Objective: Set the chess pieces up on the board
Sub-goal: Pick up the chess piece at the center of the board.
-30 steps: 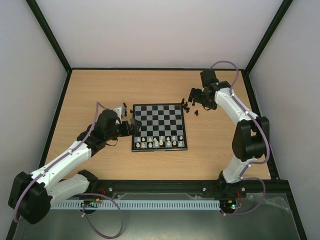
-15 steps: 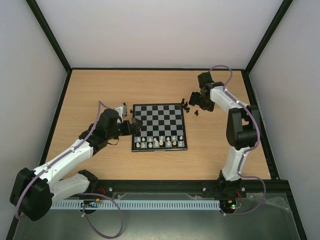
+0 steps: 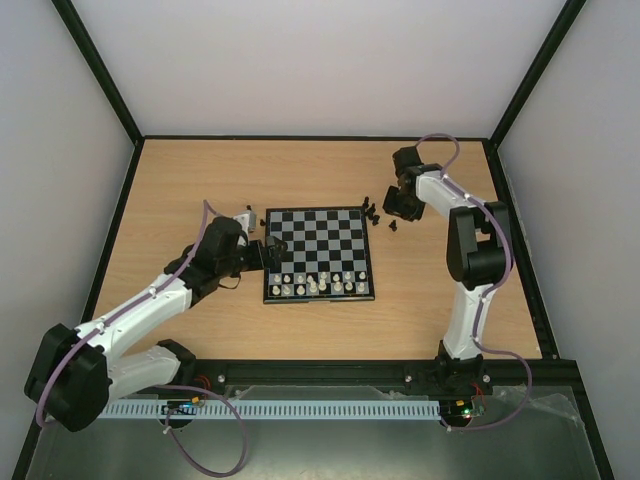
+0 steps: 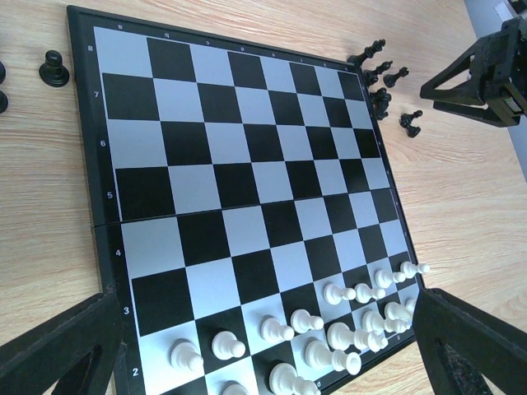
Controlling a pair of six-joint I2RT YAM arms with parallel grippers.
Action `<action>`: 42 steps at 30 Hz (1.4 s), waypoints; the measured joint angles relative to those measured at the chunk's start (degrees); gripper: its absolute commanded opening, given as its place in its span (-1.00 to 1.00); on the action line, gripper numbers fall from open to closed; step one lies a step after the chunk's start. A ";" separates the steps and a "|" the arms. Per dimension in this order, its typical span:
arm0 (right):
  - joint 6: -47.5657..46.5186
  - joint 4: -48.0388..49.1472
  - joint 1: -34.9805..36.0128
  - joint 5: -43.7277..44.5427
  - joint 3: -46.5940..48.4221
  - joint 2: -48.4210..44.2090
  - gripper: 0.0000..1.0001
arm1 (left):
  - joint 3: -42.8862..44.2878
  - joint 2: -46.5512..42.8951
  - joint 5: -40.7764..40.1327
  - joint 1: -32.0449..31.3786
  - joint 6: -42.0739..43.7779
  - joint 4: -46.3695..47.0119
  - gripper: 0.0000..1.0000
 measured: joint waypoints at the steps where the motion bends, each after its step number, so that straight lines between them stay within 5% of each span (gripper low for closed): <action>1: 0.04 0.00 0.00 -0.09 0.44 0.52 -0.41 | 0.00 0.11 0.00 0.00 0.00 0.09 0.98; 7: -0.07 0.24 0.00 -0.46 1.29 2.64 -0.60 | 0.00 0.20 0.00 0.00 0.00 0.26 0.98; 27: -0.07 0.57 0.17 -0.87 0.50 2.89 -0.65 | -0.33 0.20 0.00 0.00 0.02 0.22 0.98; 42: -0.50 0.59 1.31 -0.72 -0.26 3.32 -0.87 | -0.46 0.20 0.02 0.00 0.02 0.24 0.98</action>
